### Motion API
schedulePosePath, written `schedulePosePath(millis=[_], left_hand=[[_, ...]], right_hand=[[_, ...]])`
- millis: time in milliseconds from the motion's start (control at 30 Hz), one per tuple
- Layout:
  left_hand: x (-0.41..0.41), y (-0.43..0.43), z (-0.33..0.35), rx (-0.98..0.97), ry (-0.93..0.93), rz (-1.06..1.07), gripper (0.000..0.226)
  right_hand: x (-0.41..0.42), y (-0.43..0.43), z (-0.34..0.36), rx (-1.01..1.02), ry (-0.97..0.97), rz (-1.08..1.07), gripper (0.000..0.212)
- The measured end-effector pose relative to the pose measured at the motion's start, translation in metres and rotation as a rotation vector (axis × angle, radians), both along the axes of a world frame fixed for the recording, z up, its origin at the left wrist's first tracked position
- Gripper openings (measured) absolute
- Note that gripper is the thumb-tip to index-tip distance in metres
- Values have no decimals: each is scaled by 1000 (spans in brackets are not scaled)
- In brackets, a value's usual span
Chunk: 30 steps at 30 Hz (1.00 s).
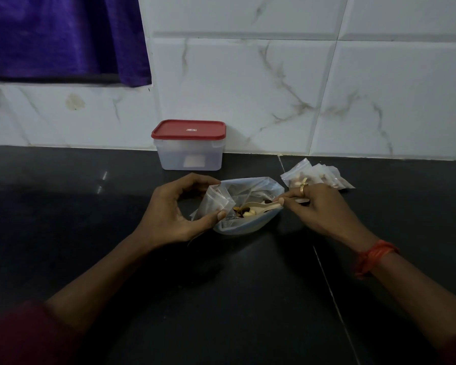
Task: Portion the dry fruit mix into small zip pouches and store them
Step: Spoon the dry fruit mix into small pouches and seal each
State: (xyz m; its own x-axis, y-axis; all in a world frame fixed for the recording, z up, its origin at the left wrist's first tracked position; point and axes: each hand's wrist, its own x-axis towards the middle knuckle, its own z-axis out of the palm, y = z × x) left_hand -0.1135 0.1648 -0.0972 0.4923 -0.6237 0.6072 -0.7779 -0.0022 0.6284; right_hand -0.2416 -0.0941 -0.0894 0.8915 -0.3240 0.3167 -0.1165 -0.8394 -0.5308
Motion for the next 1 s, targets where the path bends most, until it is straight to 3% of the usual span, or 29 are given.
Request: schedulePosePath(millis=[233, 433, 700, 1000], left_hand=[[2, 0, -1, 25, -1, 1, 54], [5, 1, -3, 75, -29, 5, 61], [8, 1, -6, 102, -60, 29, 68], [7, 0, -5, 91, -57, 9, 68]], right_hand=[[3, 5, -3, 224, -2, -108, 16], [1, 1, 1, 273, -66, -192, 17], [-2, 11, 13, 423, -159, -122, 14], [-5, 41, 17, 271, -194, -25, 13]])
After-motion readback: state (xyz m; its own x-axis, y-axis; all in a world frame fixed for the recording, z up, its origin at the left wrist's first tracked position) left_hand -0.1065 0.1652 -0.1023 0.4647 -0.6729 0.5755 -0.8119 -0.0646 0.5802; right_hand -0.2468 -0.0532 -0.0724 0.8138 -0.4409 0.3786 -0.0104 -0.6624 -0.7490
